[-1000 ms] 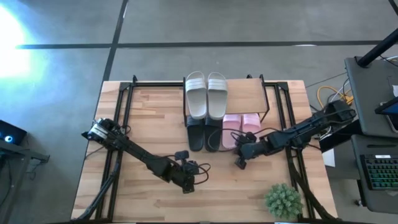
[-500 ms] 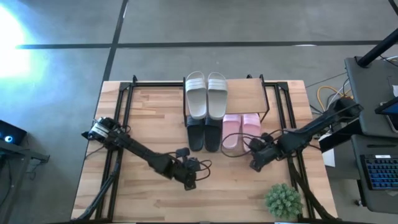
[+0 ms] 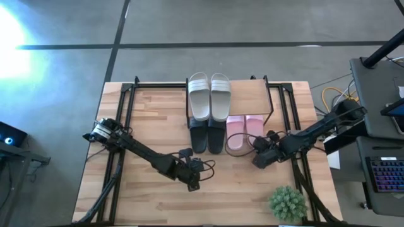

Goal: Pick and place slides into the shelf
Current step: Move the black and pink slides under the shelf

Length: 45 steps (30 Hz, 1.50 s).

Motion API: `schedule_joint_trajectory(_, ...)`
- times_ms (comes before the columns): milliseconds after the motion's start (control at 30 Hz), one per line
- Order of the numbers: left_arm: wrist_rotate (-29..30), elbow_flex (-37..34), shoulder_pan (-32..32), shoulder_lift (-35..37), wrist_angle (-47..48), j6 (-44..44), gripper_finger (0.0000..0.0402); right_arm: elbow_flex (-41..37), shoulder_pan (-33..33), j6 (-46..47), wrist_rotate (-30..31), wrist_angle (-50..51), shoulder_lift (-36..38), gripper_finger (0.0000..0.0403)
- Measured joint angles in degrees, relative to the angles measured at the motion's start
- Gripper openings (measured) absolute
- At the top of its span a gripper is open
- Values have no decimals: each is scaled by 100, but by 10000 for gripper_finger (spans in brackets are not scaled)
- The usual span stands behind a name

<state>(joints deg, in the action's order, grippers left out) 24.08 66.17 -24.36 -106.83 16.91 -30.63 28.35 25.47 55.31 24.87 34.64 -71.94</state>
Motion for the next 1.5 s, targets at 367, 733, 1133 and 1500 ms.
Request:
schedule_joint_trajectory(367, -2, 0, 2, 0, -7, 0, 0, -32, -288, 148, 345, 160, -31, 8)
schedule_joint_trajectory(733, -26, 0, 2, 0, -20, -9, 0, 88, -362, -1274, -628, -1926, 92, 8)
schedule_joint_trajectory(1133, -26, 0, 2, 0, -17, -16, 0, 137, -905, -1727, -987, -2562, -730, 8)
schedule_joint_trajectory(1500, -24, 0, 2, 0, -14, -26, 0, 141, -1162, -1089, -38, -2827, -1037, 8)
